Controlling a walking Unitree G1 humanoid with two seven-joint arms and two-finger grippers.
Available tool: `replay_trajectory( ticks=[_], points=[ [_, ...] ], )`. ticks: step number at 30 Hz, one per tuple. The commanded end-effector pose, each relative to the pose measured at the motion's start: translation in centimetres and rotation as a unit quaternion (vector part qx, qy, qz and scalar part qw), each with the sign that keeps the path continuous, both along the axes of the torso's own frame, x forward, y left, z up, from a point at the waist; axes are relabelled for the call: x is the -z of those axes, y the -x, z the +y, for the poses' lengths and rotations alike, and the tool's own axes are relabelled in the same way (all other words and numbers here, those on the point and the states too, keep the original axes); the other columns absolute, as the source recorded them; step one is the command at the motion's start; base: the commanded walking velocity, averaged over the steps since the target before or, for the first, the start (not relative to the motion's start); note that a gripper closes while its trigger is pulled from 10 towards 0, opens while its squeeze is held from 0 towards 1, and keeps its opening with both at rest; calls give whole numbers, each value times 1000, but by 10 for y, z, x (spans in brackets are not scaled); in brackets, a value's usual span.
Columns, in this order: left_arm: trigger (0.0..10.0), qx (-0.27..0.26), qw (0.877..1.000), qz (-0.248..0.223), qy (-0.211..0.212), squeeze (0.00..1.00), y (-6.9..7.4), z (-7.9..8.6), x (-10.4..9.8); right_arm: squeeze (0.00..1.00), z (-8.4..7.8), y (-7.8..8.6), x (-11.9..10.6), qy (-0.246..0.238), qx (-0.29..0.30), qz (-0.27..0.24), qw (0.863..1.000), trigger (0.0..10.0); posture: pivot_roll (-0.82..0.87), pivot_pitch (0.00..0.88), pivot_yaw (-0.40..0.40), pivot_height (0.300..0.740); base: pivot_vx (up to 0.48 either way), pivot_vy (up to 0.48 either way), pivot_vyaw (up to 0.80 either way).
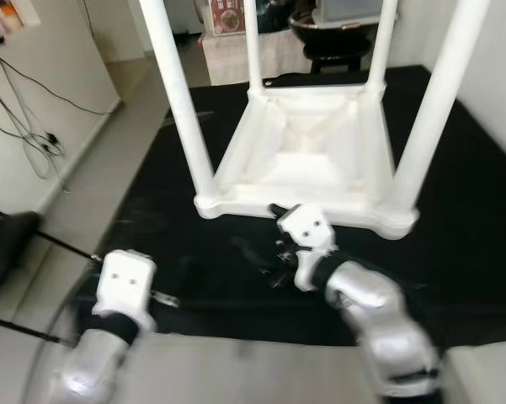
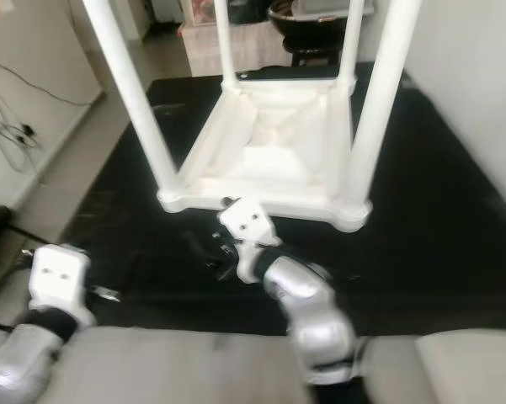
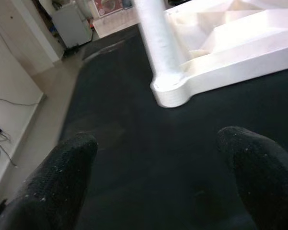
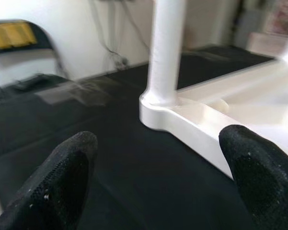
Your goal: Building children table
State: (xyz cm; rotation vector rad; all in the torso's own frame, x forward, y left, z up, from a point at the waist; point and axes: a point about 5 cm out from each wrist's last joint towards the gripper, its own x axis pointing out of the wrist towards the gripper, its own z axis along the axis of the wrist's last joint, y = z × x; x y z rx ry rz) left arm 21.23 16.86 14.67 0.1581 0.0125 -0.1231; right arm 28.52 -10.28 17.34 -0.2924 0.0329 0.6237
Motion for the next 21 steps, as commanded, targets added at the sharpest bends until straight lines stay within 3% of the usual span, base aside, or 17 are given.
replay_trajectory(
  ticks=[1,12,21],
  points=[
    [10000,-11,1000,-9,-17,0,-2,6,-5,0,4,-5,-4,4,8,-16,1000,10000,-36,103,124,740,0,0,0],
    [10000,-5,1000,-15,-17,0,-3,4,-8,0,-7,-17,1,3,68,-11,998,10000,-37,105,126,740,0,0,0],
    [10000,4,1000,-8,-5,0,3,-1,-6,0,-7,-20,10,-20,92,3,996,10000,-34,93,119,740,65,0,-800]
  ],
)
